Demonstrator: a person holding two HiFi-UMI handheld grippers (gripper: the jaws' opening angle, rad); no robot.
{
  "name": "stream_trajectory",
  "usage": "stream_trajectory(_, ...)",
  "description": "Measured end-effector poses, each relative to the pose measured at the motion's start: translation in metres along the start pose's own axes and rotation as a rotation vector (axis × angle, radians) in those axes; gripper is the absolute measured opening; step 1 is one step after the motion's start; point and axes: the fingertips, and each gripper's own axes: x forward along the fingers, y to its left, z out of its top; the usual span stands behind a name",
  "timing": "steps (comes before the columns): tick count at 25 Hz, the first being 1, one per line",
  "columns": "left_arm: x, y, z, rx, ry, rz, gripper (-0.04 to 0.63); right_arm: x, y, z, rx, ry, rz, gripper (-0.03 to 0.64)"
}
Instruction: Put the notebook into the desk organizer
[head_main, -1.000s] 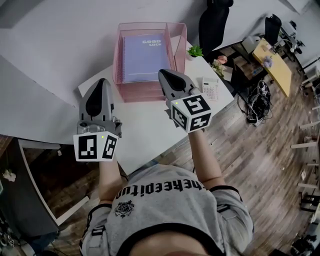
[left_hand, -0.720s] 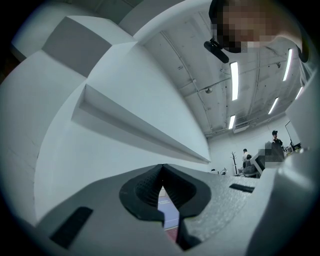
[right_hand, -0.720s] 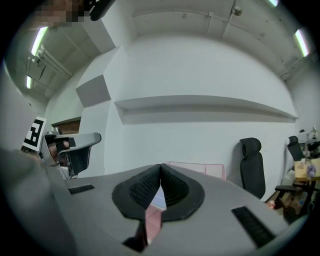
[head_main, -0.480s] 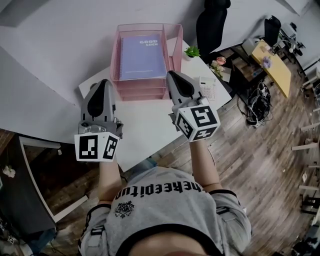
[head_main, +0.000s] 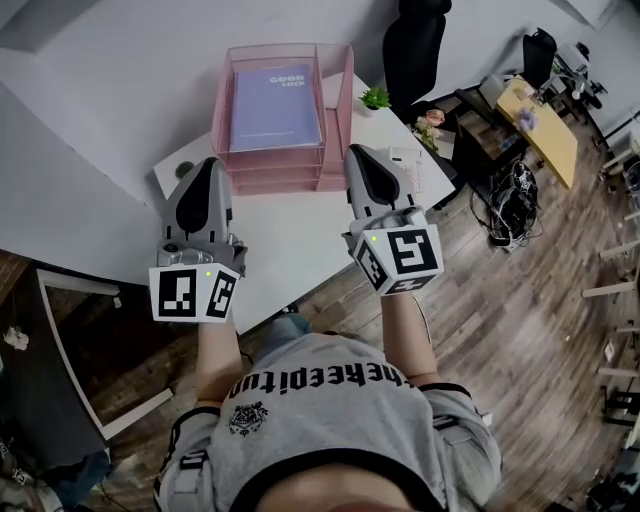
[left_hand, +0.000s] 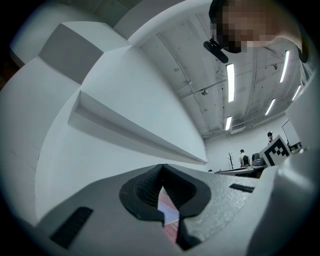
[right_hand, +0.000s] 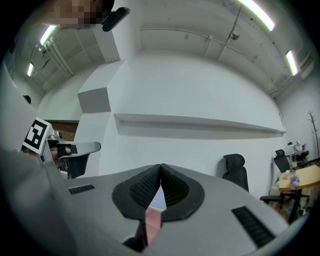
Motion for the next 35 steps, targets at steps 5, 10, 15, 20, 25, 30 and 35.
stream_trajectory(5,-0.007,-0.013,0.003,0.004,0.0,-0.004,0.003,-0.021,-0.007,0.008,-0.015,-0.025,-0.04,0.003)
stream_trajectory(10,-0.015,-0.022,0.003,0.004,0.001,-0.007,0.003,-0.038,-0.011,0.013,-0.019,-0.048,-0.067,0.003)
stream_trajectory(15,-0.021,-0.031,0.004,0.002,0.001,-0.006,0.003,-0.051,-0.014,0.018,-0.02,-0.059,-0.079,0.003)
stream_trajectory(20,-0.028,-0.037,0.006,0.004,0.001,-0.004,0.003,-0.063,-0.015,0.022,-0.01,-0.077,-0.091,0.003)
stream_trajectory(25,-0.034,-0.039,0.007,0.006,0.001,0.0,0.003,-0.069,-0.014,0.023,-0.005,-0.083,-0.1,0.003)
stream_trajectory(30,-0.036,-0.041,0.007,0.007,0.001,0.005,0.003,-0.071,-0.015,0.023,-0.005,-0.084,-0.1,0.003)
stream_trajectory(35,-0.035,-0.042,0.008,0.01,-0.002,0.005,0.003,-0.071,-0.015,0.026,-0.01,-0.095,-0.089,0.003)
